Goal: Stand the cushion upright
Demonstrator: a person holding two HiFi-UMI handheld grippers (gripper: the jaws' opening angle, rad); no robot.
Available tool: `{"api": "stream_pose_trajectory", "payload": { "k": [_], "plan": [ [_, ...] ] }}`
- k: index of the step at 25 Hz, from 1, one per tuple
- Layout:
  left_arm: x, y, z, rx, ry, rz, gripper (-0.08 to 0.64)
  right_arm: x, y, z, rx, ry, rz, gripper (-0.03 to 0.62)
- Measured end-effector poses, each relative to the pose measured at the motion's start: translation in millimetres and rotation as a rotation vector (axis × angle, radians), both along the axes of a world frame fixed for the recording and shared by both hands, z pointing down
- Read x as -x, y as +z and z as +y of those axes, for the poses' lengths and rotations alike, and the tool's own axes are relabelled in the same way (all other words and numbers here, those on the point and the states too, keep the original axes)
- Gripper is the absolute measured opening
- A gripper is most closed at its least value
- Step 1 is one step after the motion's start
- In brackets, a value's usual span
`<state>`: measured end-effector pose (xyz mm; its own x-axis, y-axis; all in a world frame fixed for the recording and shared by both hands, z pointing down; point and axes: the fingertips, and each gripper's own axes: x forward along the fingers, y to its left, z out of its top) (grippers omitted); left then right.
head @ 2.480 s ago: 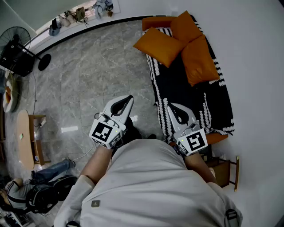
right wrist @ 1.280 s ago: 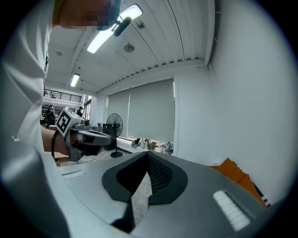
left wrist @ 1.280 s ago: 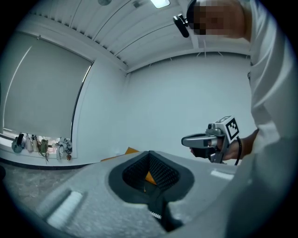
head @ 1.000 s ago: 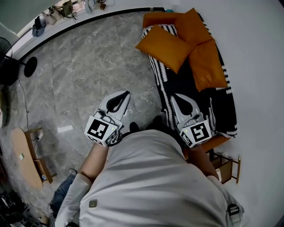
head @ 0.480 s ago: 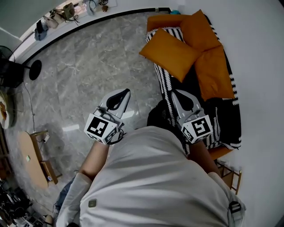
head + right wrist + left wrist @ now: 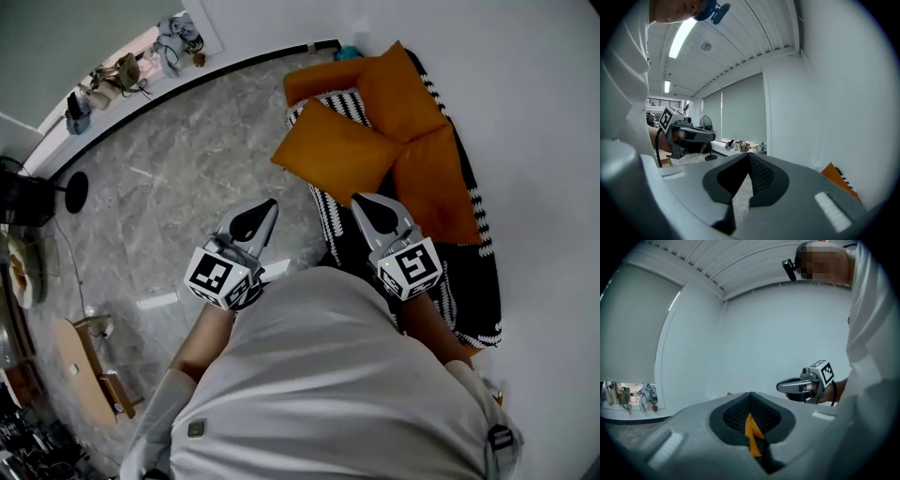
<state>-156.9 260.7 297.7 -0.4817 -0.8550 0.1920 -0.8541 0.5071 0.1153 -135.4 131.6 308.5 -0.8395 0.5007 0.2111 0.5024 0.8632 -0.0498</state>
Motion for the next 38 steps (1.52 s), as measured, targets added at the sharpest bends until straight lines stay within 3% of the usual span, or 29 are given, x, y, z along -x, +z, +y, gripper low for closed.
{"api": "stream_pose_trajectory", "payload": {
  "k": [12, 25, 32, 38],
  "plan": [
    [47, 16, -117, 0.013, 0.152, 0.029, 0.003, 18, 12, -118, 0.012, 0.175, 0.024, 0.011],
    [90, 26, -227, 0.031, 0.472, 0.047, 0.003, 32, -1, -197, 0.027, 0.475, -0.004, 0.011],
    [146, 36, -274, 0.038, 0.592, 0.072, 0.003, 77, 5, -231, 0.015, 0.588, 0.017, 0.011],
    [225, 49, -291, 0.067, 0.645, 0.112, 0.003, 148, 13, -253, 0.014, 0.656, 0.051, 0.011]
  ]
}}
